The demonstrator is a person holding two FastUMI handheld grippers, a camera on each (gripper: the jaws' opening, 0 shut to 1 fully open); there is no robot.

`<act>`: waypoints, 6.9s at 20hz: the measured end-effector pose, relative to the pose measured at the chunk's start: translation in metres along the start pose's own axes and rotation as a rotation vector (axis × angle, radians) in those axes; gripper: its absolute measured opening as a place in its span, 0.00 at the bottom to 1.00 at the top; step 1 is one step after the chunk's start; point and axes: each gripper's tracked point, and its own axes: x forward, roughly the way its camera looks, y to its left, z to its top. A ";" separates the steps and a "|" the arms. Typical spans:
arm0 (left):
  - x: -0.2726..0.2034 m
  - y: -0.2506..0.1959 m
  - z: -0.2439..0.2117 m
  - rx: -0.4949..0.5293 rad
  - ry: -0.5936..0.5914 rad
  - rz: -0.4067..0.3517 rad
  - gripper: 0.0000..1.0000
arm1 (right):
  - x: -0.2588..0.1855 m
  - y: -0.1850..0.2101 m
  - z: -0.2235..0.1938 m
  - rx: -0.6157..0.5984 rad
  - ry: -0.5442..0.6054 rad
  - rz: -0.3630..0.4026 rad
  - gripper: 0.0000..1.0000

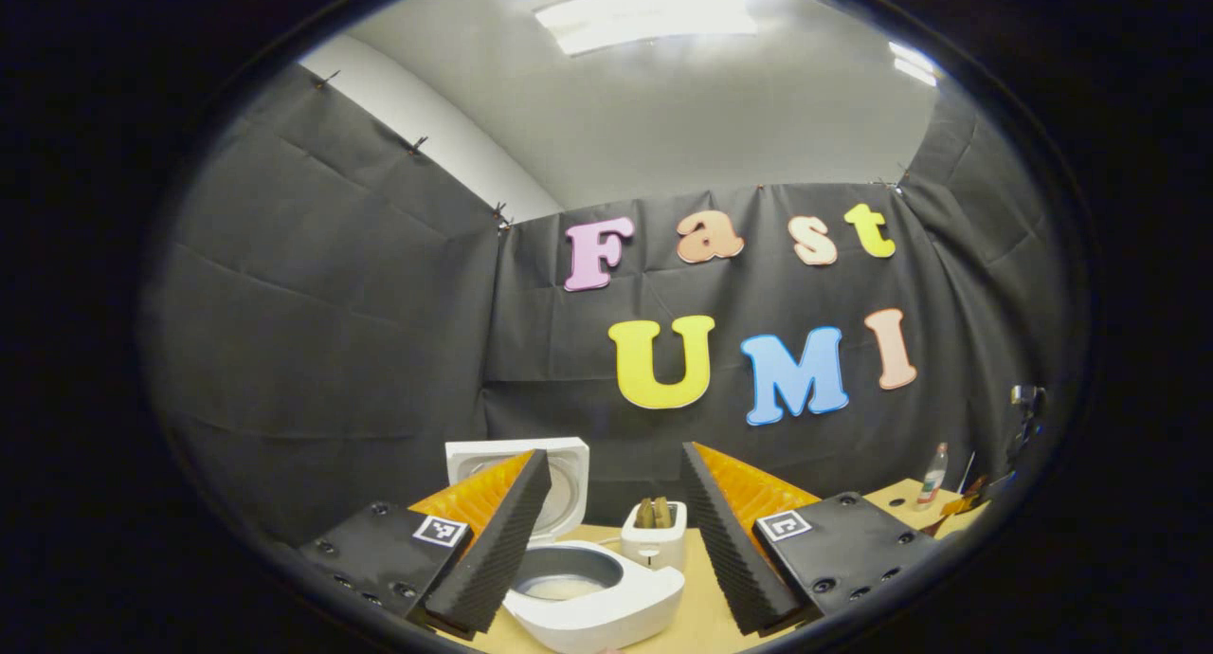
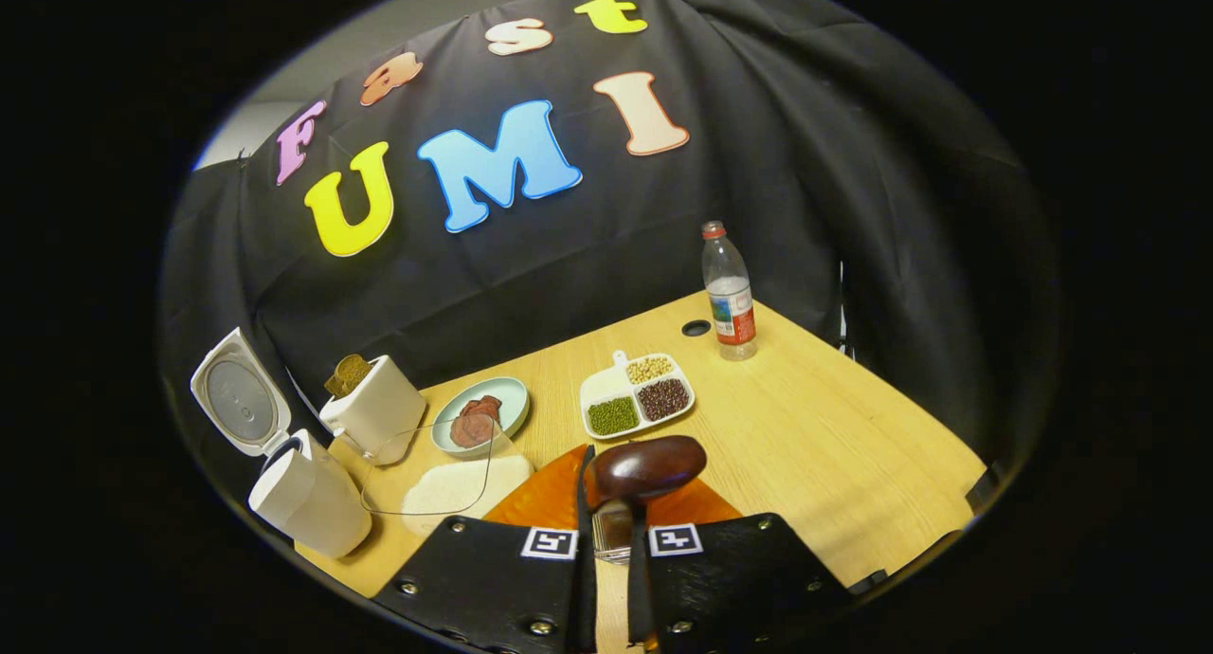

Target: Close the left gripper, press the button to open the rice cooker; take a wooden spoon from the chopstick holder with the right hand, scoop a spoonful of rice and pour it into the rice cooker, then put the wooden spoon back into the chopstick holder.

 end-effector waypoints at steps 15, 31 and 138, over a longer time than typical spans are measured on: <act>-0.024 0.080 -0.035 -0.029 0.049 0.117 0.92 | -0.001 0.098 0.068 -0.086 -0.080 0.128 0.13; -0.053 0.159 -0.063 0.046 0.158 0.243 0.99 | 0.112 0.175 0.016 -0.184 0.010 0.158 0.13; -0.152 0.264 -0.090 0.031 0.199 0.407 0.95 | -0.023 0.580 -0.066 -0.695 -0.237 0.847 0.13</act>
